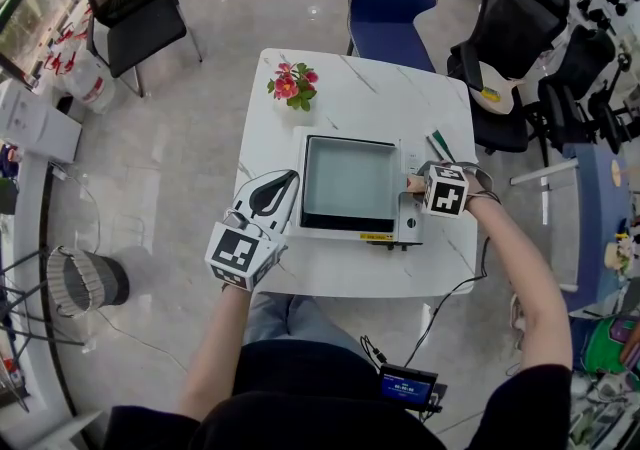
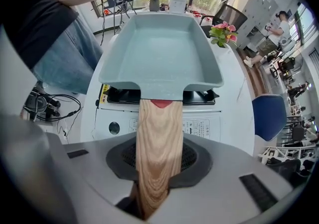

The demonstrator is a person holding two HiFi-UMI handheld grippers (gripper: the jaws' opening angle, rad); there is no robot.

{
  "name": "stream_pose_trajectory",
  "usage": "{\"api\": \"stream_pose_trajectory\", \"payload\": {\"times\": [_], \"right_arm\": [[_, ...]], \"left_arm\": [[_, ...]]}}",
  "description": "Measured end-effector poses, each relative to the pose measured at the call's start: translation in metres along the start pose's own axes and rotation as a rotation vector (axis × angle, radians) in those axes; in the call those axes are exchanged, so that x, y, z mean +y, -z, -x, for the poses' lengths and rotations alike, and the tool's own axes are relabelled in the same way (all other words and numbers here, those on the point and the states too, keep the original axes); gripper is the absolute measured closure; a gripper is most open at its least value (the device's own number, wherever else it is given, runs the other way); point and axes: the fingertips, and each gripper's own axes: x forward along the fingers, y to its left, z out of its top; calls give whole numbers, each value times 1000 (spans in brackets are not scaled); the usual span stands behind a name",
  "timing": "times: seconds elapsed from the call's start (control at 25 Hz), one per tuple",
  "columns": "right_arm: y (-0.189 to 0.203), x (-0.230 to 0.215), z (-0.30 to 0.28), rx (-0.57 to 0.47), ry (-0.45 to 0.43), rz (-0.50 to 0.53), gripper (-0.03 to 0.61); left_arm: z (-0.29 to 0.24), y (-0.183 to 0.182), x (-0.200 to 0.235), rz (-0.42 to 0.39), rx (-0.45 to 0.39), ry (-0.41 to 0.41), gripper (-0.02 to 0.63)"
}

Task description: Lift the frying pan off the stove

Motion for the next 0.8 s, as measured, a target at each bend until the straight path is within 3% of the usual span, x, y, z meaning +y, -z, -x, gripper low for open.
{"api": "stream_pose_trajectory", "payload": {"times": [0.8], "right_arm": [[-4, 3, 0, -51, 6, -14, 503]], "left_arm": [[2, -1, 4, 7, 0, 0, 595]]}}
